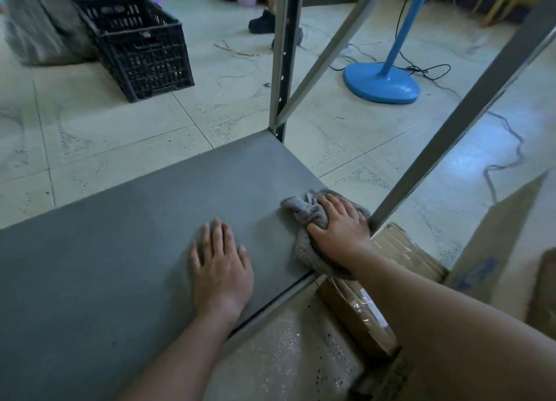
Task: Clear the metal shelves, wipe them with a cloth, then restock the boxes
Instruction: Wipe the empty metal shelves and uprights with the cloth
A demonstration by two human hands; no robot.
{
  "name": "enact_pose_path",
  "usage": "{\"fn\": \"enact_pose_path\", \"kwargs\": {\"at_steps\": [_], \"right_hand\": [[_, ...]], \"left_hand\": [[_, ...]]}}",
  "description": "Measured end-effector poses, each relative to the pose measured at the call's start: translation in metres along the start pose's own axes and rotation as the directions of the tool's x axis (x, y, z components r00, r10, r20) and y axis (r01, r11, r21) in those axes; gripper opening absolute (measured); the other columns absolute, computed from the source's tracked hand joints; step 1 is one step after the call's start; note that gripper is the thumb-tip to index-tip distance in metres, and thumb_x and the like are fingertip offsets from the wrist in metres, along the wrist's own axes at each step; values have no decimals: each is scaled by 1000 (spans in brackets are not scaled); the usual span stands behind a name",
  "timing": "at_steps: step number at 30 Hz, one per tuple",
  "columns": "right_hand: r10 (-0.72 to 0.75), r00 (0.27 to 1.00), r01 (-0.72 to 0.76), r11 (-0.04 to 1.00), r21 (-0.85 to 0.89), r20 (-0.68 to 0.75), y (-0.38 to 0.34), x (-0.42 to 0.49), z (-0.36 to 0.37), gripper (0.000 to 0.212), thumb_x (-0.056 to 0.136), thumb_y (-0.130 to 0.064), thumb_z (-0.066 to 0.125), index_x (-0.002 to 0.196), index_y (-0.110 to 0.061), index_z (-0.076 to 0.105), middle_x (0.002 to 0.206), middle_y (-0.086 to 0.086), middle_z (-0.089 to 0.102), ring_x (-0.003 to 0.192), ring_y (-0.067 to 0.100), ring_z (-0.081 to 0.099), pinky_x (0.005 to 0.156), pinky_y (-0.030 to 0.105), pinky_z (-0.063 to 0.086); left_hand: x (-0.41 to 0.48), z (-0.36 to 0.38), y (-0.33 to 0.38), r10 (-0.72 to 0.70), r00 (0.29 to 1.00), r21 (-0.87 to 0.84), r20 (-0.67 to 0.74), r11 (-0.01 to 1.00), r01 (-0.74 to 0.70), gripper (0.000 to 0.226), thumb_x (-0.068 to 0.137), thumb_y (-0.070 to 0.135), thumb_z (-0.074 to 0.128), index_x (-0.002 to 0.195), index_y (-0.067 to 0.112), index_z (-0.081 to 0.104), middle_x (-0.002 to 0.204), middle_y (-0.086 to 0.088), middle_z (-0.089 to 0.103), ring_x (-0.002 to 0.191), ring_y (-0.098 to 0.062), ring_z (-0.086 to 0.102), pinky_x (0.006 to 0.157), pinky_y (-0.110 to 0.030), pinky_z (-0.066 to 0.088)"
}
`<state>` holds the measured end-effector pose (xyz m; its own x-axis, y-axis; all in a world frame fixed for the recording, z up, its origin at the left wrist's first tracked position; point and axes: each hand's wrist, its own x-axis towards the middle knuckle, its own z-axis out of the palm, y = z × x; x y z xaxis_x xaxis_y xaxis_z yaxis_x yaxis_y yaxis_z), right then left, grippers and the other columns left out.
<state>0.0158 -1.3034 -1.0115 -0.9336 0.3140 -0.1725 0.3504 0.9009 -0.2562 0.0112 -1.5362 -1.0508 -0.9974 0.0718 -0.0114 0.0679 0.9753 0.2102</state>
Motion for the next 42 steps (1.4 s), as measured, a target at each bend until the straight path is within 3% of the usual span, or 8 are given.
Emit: {"fn": "enact_pose_path", "kwargs": {"at_steps": [5,12,18,20,27,32,38,42], "right_hand": [[46,998,-47,999,-9,-49,-25,40,5,81,86,-66,32,159,-35,19,169,-7,12,156,21,5,125,52,7],[-169,985,170,985,21,-44,-95,127,12,80,90,-62,40,160,-29,20,168,0,17,155,26,8,125,53,4],[-300,953,300,954,11,-45,-116,185,11,82,83,-69,38,157,-33,29,166,-5,25,153,23,19,123,50,14],[-301,952,302,953,11,-54,-114,195,11,81,82,-69,39,155,-34,32,165,-6,28,152,22,21,122,49,16],[-216,974,220,974,52,-63,-124,196,10,78,87,-65,39,157,-33,28,165,-4,26,153,22,18,122,54,12],[-311,950,311,950,29,-5,-116,142,11,74,93,-60,40,159,-31,22,167,-4,20,155,20,11,124,54,6],[-323,945,321,946,35,56,-90,40,21,77,90,-62,40,159,-37,19,169,-11,12,155,13,2,124,50,2],[-277,954,278,961,7,113,-79,-35,28,76,94,-62,40,161,-36,13,170,-11,6,156,13,-3,126,48,1]], "left_hand": [[-5,0,4,24,999,-5,-20,1000,-25,73,96,43,8,158,10,26,168,-6,17,155,-23,10,124,-47,11],[0,17,-3,103,983,78,-149,993,-92,60,96,33,31,139,1,57,150,-15,50,142,-32,44,113,-49,24],[1,17,-3,80,993,52,-84,996,-76,72,96,43,8,157,11,29,167,-2,20,155,-18,12,121,-42,3],[0,14,-1,75,995,46,-72,996,-72,68,98,40,18,153,8,39,163,-5,31,152,-21,24,119,-42,10],[2,18,-9,78,990,49,-115,996,-72,65,97,41,25,149,8,45,159,-5,40,147,-23,36,116,-40,14],[3,16,-9,97,982,15,-161,995,-96,61,93,37,31,140,6,57,150,-10,52,139,-29,48,112,-45,24],[3,8,-10,53,993,-228,-103,971,-76,65,93,40,27,140,6,57,148,-12,53,141,-29,46,116,-48,33],[-2,-21,-32,-136,988,-727,71,672,145,48,97,20,51,145,15,51,155,-5,44,145,-20,37,122,-33,24]]}}
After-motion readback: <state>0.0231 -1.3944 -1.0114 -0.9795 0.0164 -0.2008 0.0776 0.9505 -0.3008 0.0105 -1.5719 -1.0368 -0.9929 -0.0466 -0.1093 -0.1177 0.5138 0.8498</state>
